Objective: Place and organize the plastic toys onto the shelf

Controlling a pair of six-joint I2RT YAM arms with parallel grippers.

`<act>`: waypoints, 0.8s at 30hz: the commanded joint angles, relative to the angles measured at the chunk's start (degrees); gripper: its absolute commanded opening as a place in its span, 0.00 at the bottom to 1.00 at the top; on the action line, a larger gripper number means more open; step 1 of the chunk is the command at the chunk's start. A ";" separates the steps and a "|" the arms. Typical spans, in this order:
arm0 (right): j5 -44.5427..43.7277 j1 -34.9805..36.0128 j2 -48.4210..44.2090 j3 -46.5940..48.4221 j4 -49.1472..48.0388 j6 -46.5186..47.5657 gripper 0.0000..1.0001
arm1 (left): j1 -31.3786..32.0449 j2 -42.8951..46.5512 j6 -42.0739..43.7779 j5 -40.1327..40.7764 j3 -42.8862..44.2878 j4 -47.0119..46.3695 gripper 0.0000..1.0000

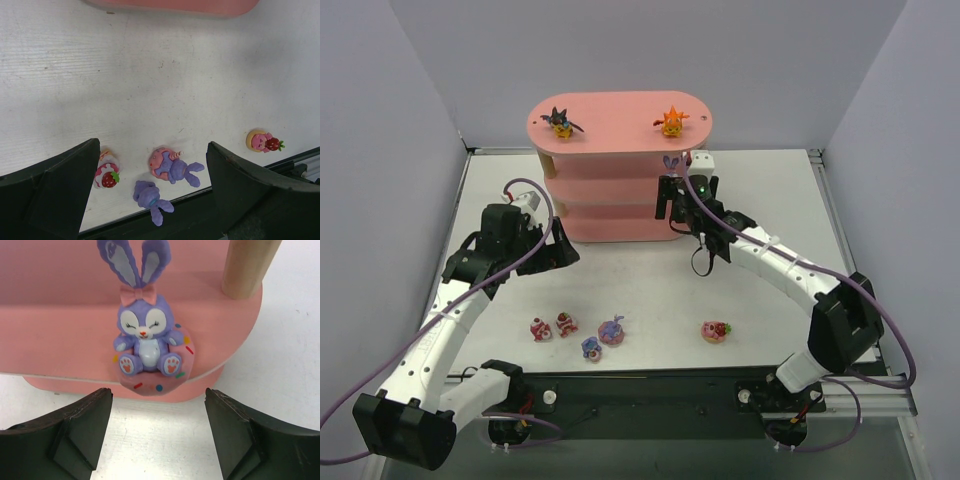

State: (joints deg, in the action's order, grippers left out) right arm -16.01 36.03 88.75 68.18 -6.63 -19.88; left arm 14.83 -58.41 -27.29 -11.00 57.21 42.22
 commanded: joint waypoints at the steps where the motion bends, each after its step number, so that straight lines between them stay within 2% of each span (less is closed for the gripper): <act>1: 0.19 0.35 -3.76 -2.35 -2.06 0.02 0.76 | -0.42 0.58 0.83 -0.95 0.36 -2.32 0.97; 9: 0.10 2.37 -8.76 -5.95 -1.89 0.28 0.76 | -0.59 1.55 0.92 -0.86 0.45 -1.96 0.97; 14: 2.20 4.57 -12.89 -9.55 1.44 0.10 0.76 | -0.59 2.51 0.92 -0.60 0.36 -1.61 0.97; 20: 20.30 7.55 -17.99 -15.87 1.63 2.56 0.76 | -0.68 3.13 0.83 -0.51 0.27 -1.35 0.97; 24: 28.92 14.92 -18.70 -19.65 -0.22 5.64 0.77 | -0.77 3.39 0.66 -0.42 -0.17 -1.09 0.97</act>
State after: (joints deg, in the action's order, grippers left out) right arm 1.04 44.75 71.02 51.62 -5.26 -17.91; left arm 14.50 -56.25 -27.18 -11.03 57.21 42.26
